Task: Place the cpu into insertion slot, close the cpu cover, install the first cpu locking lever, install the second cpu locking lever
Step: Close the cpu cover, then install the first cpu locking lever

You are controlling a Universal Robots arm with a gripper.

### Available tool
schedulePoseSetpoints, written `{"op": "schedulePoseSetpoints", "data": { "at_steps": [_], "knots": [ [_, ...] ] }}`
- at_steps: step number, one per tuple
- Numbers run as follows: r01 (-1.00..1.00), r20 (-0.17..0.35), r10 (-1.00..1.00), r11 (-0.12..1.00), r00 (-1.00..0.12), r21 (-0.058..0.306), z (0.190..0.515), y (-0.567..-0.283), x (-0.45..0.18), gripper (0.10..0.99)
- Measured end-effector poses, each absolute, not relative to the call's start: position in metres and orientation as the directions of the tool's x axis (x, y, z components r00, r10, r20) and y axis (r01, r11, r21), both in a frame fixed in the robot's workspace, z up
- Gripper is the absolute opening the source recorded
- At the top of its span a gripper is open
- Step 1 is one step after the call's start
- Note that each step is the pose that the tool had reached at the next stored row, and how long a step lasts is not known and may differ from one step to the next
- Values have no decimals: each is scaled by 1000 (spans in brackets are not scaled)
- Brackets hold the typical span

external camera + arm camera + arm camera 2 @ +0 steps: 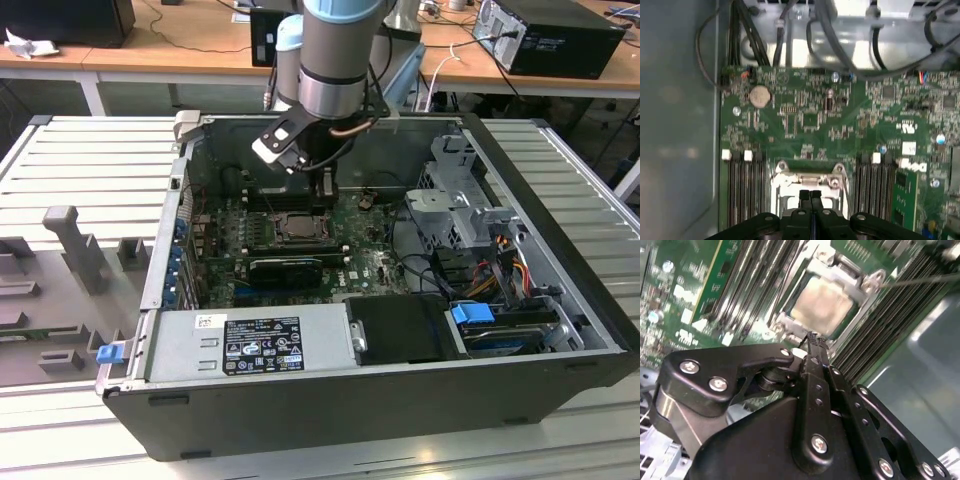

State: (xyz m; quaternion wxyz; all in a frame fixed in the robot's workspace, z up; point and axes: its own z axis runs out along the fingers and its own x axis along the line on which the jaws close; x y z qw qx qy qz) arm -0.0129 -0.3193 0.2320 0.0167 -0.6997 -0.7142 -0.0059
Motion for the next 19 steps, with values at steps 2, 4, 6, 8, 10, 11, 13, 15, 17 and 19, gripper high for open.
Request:
{"op": "schedulePoseSetpoints", "data": {
  "at_steps": [2,4,6,8,10,11,13,15,17,19],
  "knots": [
    [1000,32,999,21,-20,-15,231,-319,-19,106],
    [1000,32,999,21,-20,-15,231,-319,-25,106],
    [1000,32,999,21,-20,-15,230,-319,-27,106],
    [1000,32,999,21,-20,-15,230,-319,-28,106],
    [1000,32,999,21,-20,-15,230,-319,-29,106],
    [1000,32,999,21,-20,-15,230,-319,-29,106],
    [1000,32,999,21,-20,-15,230,-319,-30,106],
    [1000,32,999,21,-20,-15,230,-319,-30,106],
    [1000,32,999,21,-20,-15,230,-319,-32,106],
    [1000,32,999,21,-20,-15,231,-319,-33,106]
  ]
}}
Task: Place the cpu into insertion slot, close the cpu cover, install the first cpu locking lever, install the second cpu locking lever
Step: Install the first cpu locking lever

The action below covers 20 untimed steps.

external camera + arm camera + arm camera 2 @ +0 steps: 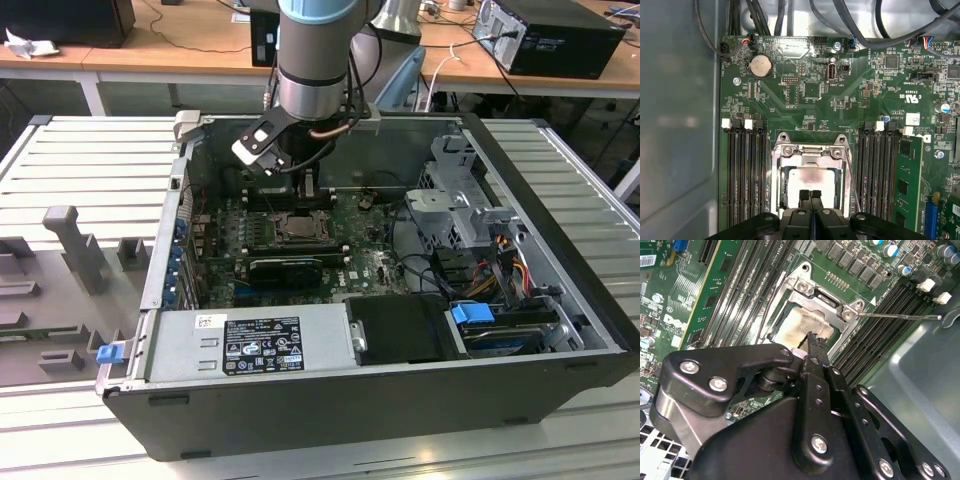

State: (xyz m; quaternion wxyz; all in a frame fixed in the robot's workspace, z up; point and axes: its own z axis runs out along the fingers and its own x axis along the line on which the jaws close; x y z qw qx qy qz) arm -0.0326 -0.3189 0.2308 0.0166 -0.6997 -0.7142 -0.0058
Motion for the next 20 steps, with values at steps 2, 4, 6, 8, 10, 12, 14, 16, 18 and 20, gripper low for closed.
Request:
{"op": "schedulePoseSetpoints", "data": {
  "at_steps": [2,4,6,8,10,12,14,16,18,20],
  "knots": [
    [1000,32,999,21,-20,-15,233,-319,-33,106],
    [1000,32,999,21,-20,-15,236,-319,-33,106],
    [1000,32,999,21,-20,-15,236,-319,-33,106],
    [1000,32,999,21,-20,-15,236,-319,-33,106],
    [1000,31,999,21,-20,-15,237,-319,-33,106],
    [1000,31,999,21,-20,-15,238,-319,-33,106],
    [1000,31,999,21,-20,-15,239,-319,-33,106],
    [1000,32,999,21,-20,-15,240,-319,-33,106],
    [1000,32,999,21,-20,-15,245,-319,-33,106],
    [1000,32,999,21,-20,-15,255,-319,-33,106]
  ]
}}
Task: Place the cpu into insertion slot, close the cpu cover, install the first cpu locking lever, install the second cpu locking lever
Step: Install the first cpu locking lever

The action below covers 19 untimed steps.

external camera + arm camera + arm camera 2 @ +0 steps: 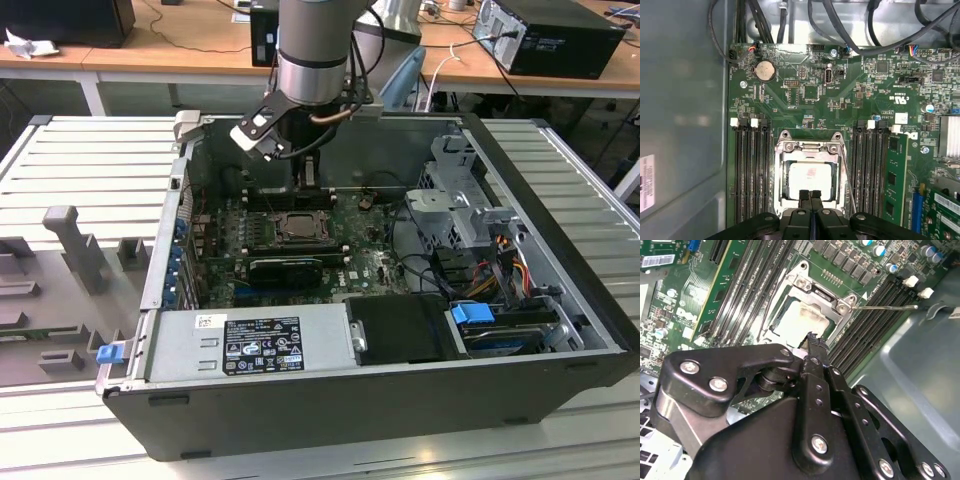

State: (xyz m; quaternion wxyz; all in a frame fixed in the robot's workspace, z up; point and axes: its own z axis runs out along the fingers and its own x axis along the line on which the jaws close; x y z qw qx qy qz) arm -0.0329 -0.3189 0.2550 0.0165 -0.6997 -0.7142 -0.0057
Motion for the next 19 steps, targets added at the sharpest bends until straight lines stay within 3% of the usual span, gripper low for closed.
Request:
{"op": "schedulePoseSetpoints", "data": {
  "at_steps": [19],
  "knots": [
    [1000,32,999,14,-14,-12,291,-319,-33,106]
  ]
}}
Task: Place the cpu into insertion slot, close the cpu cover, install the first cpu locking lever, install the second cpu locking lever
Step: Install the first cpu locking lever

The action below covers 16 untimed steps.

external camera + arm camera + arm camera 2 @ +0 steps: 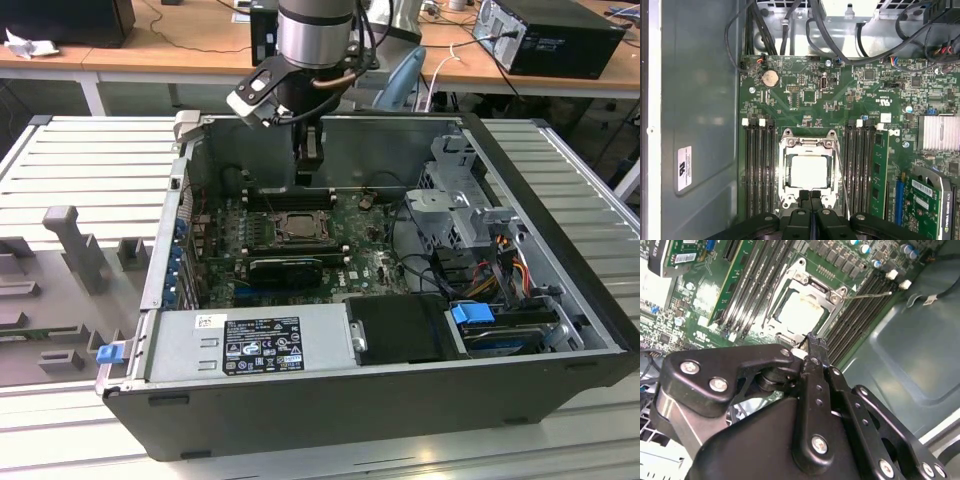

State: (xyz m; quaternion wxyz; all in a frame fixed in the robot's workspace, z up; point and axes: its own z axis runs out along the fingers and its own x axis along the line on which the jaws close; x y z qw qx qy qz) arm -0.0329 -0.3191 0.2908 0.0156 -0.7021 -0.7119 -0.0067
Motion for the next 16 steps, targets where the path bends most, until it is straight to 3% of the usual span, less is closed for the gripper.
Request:
{"op": "schedulePoseSetpoints", "data": {
  "at_steps": [16],
  "knots": [
    [980,32,979,200,-200,-12,291,-320,-33,106]
  ]
}}
